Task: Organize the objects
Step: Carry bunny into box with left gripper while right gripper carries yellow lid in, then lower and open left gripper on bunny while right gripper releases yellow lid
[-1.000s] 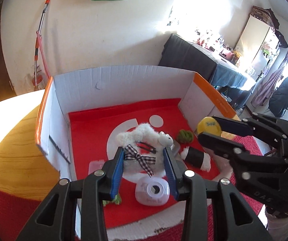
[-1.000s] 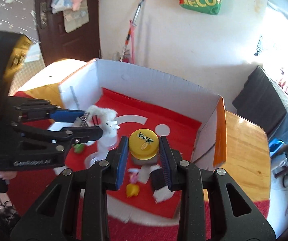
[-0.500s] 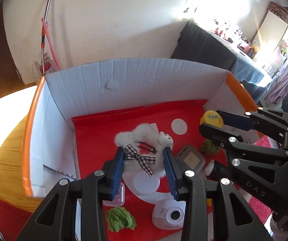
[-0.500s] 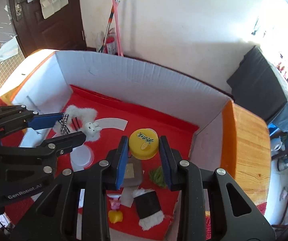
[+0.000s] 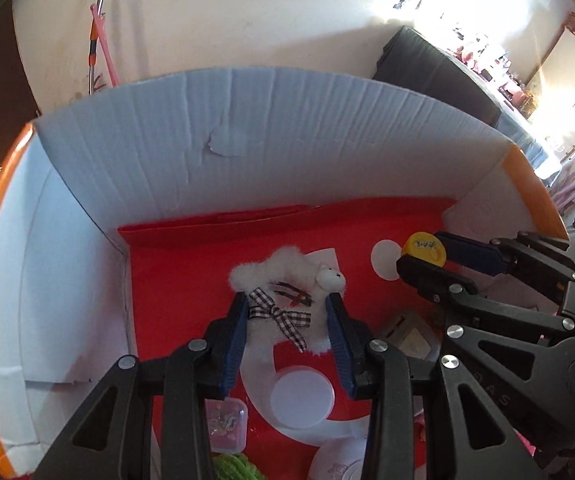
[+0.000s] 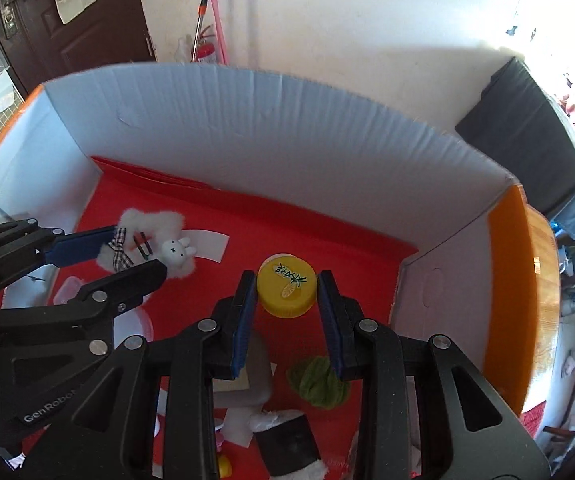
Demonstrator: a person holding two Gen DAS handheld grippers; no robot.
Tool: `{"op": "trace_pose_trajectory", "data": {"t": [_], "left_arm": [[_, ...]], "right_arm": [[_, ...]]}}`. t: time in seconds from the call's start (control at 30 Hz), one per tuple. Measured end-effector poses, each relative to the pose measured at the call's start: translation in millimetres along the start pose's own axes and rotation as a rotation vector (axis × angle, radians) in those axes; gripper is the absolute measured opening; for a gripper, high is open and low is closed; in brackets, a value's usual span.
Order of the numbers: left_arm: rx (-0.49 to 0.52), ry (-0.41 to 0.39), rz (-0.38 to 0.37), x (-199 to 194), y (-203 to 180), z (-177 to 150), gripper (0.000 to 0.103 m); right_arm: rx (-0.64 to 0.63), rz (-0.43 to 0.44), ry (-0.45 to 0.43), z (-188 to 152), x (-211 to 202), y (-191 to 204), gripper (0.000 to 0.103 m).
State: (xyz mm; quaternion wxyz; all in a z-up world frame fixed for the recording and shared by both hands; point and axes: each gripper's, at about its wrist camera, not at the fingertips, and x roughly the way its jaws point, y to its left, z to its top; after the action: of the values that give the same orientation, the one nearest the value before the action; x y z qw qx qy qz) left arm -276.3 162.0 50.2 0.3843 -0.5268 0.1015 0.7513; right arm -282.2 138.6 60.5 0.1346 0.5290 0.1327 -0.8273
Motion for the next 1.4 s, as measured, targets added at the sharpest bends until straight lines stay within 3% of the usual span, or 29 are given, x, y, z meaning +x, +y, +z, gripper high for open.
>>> {"op": "trace_pose_trajectory", "data": {"t": [0.43,1.4], "left_arm": [[0.000,0.018,0.006,9,7,0,0.040],[0.031,0.006,0.018,10,-6,0,0.043]], "right_arm": [[-0.015,0.009,0.070,-4,21,2,0.029],[-0.013,0.015,0.079,-23,7,-4,0.030]]}}
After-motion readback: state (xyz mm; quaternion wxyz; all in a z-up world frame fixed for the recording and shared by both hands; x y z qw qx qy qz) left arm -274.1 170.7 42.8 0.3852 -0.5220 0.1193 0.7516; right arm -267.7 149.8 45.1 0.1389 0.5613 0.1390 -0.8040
